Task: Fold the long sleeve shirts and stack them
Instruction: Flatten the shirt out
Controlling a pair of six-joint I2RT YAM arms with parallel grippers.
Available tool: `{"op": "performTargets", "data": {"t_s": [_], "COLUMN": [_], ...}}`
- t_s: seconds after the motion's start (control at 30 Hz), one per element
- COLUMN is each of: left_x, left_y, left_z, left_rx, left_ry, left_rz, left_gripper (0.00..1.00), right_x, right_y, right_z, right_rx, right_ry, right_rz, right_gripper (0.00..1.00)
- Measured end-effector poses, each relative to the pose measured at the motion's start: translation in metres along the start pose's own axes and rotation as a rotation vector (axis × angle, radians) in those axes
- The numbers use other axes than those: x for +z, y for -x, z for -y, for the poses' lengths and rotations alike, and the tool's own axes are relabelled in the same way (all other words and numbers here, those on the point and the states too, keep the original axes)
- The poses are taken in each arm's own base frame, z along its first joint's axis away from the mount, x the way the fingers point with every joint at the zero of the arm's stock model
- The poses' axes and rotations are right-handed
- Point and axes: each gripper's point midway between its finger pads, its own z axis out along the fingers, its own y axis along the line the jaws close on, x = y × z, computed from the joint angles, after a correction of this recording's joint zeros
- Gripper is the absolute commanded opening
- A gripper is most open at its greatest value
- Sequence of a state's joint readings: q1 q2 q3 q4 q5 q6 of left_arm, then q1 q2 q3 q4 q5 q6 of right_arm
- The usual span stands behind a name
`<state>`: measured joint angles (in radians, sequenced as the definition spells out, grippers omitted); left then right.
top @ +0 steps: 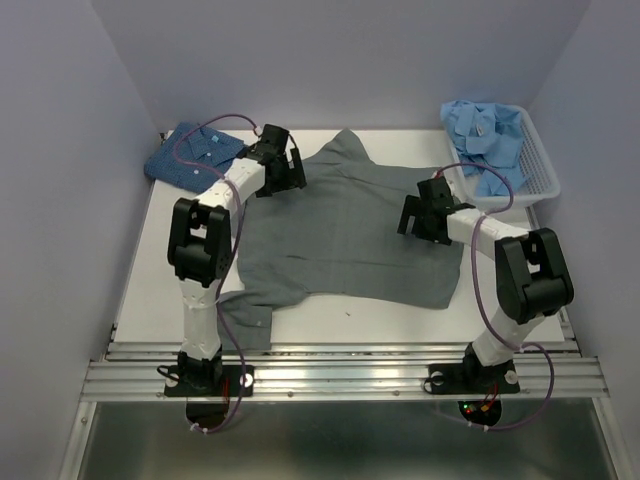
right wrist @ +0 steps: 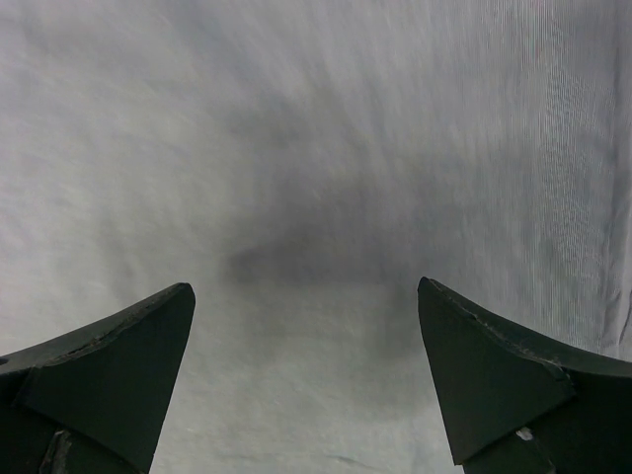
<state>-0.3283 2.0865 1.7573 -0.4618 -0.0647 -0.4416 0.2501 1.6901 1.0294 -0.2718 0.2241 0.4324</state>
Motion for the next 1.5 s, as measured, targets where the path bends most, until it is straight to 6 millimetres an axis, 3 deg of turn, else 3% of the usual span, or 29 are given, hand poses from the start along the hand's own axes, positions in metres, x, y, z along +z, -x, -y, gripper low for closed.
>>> {"op": "performTargets", "data": {"t_s": [0.07, 0.17, 0.33, 0.57, 0.73, 0.9, 1.03, 1.1, 1.17, 1.3, 1.37, 1.43, 1.47, 1.5], "left_x": [0.005, 0.018, 0.05, 0.076, 0.097, 0.101, 0.098, 0.088, 0.066, -0.013, -0.065, -0.104, -0.134, -0.155], "left_y": [-0.01, -0.024, -0.037, 0.01, 0.035, 0.045, 0.047, 0.047, 0.047, 0.063, 0.069, 0.066, 0.066, 0.062], "left_z": [-0.002, -0.007, -0.017, 0.001, 0.0, -0.001, 0.001, 0.003, 0.009, 0.022, 0.022, 0.012, 0.004, -0.003], "left_rx": [0.009, 0.017, 0.036, 0.064, 0.059, 0.068, 0.082, 0.096, 0.109, 0.108, 0.076, 0.036, 0.003, -0.037], "left_ry": [-0.006, -0.015, 0.009, -0.03, -0.055, -0.096, -0.11, -0.099, -0.095, -0.096, -0.098, -0.086, -0.095, -0.106], "left_rz": [-0.029, -0.082, -0.146, -0.068, -0.037, -0.029, -0.027, -0.019, -0.009, 0.091, 0.168, 0.219, 0.269, 0.302], "left_gripper": [0.99, 0.99, 0.99, 0.99, 0.99, 0.99, 0.99, 0.99, 0.99, 0.99, 0.99, 0.99, 0.99, 0.99], "right_x": [0.004, 0.012, 0.036, 0.076, 0.095, 0.106, 0.103, 0.095, 0.077, 0.012, -0.036, -0.06, -0.084, -0.094], "right_y": [-0.016, -0.022, 0.007, 0.063, 0.092, 0.108, 0.108, 0.104, 0.1, 0.1, 0.096, 0.09, 0.074, 0.063], "right_z": [0.007, 0.011, 0.007, 0.001, -0.001, -0.008, -0.02, -0.025, -0.032, -0.078, -0.125, -0.151, -0.184, -0.199], "right_rx": [0.001, 0.0, 0.009, 0.019, -0.009, -0.054, -0.106, -0.134, -0.183, -0.308, -0.385, -0.434, -0.501, -0.539], "right_ry": [-0.029, -0.058, -0.114, -0.141, -0.14, -0.1, -0.007, 0.031, 0.074, 0.229, 0.389, 0.489, 0.603, 0.663], "right_rz": [-0.047, -0.071, -0.021, 0.062, 0.104, 0.113, 0.096, 0.096, 0.104, 0.198, 0.271, 0.306, 0.316, 0.311], "right_gripper": [1.0, 1.0, 1.0, 1.0, 1.0, 1.0, 1.0, 1.0, 1.0, 1.0, 1.0, 1.0, 1.0, 1.0]}}
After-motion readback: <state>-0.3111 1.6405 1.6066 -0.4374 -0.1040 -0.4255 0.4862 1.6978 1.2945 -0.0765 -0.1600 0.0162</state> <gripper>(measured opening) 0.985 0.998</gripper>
